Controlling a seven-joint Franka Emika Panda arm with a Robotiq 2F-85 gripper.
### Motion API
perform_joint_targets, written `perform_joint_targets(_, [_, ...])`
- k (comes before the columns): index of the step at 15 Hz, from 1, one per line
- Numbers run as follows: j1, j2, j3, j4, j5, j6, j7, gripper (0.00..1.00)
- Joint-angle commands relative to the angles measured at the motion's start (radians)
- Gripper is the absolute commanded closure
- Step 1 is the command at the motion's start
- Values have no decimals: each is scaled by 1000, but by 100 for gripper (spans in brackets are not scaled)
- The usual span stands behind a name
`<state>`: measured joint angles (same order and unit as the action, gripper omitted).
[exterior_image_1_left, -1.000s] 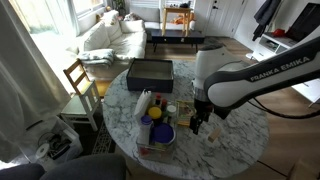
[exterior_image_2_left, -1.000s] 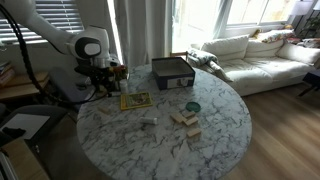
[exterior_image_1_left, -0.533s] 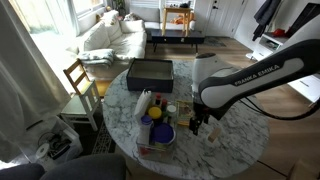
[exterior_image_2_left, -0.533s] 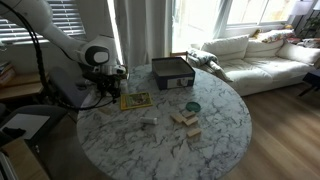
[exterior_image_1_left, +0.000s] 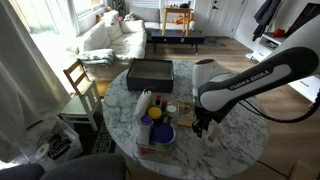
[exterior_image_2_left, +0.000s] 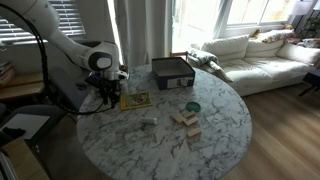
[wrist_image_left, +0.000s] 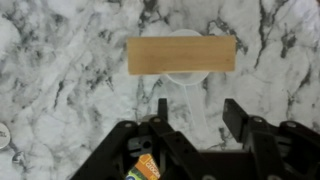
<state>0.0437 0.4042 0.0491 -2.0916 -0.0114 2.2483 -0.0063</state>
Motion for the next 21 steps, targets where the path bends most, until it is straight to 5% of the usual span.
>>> perform_joint_targets(1, [-7, 27, 1, 16, 13, 5, -20, 55])
perform_joint_targets(7, [-6, 38, 0, 24, 11, 3, -16, 47])
perform_joint_targets(14, [-10, 57, -6, 34, 8, 2, -13, 81])
perform_joint_targets(17, [-11, 59, -8, 34, 8, 0, -11, 77])
perform_joint_targets(21, [-14, 57, -9, 35, 9, -4, -11, 89])
